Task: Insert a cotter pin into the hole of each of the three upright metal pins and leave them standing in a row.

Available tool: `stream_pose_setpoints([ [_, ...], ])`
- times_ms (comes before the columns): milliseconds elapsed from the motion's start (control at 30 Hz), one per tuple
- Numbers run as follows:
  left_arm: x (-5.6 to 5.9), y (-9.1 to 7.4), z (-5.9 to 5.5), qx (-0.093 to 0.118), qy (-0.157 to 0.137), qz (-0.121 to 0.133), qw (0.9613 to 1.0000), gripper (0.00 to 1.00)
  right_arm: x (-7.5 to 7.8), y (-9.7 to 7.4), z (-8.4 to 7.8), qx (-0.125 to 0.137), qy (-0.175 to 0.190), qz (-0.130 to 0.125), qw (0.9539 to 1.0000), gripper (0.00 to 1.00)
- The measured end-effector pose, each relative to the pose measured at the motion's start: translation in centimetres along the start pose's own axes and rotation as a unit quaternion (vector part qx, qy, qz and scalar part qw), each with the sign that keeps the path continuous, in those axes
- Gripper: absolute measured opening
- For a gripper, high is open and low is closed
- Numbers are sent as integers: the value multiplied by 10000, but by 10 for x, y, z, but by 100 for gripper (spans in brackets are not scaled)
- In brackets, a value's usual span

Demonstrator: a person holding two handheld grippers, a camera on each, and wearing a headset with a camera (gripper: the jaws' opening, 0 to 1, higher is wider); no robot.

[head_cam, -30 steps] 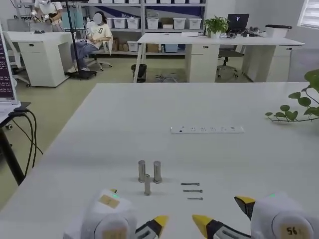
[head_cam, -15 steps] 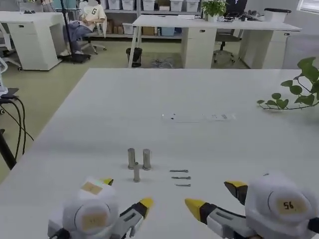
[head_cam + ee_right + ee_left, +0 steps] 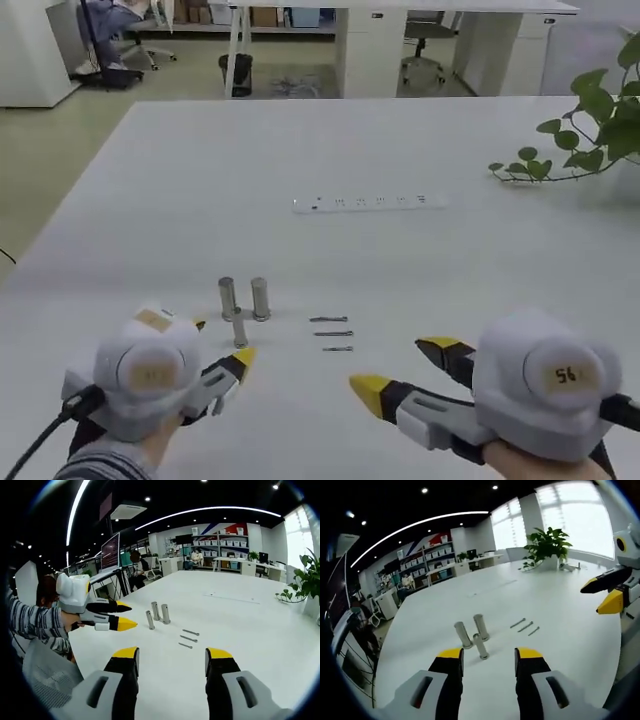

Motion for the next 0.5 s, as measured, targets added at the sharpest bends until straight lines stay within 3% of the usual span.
stream_pose_setpoints([
  [100,-4,13,2,184,31,-70,9998,33,3,3,2,4,15,42,10000,47],
  [167,-5,20,0,36,15,-143,9999,31,5,5,3,24,49,59,10000,46],
  [233,-5,28,-1,19,177,-160,9997,28,6,7,3,20,17,73,10000,45],
  [367,-7,40,-2,21,204,-285,9994,23,6,13,-1,-48,59,127,9999,44],
  [433,-7,45,-4,-8,511,-290,9983,19,7,16,-5,-92,146,125,9998,43],
  [500,-8,50,-6,-45,427,-369,9984,19,7,18,-8,-148,171,114,9997,43],
])
Point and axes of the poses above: the centre of the closed fingertips' face, and the gripper's own axes: y roughly forward along the fingers, x roughly to its right, z roughly out of its top, the point moved 7 cm from there along -y, roughly backward along the fingers, and after that the axes turned 6 degrees about z, right-handed, at the moved point
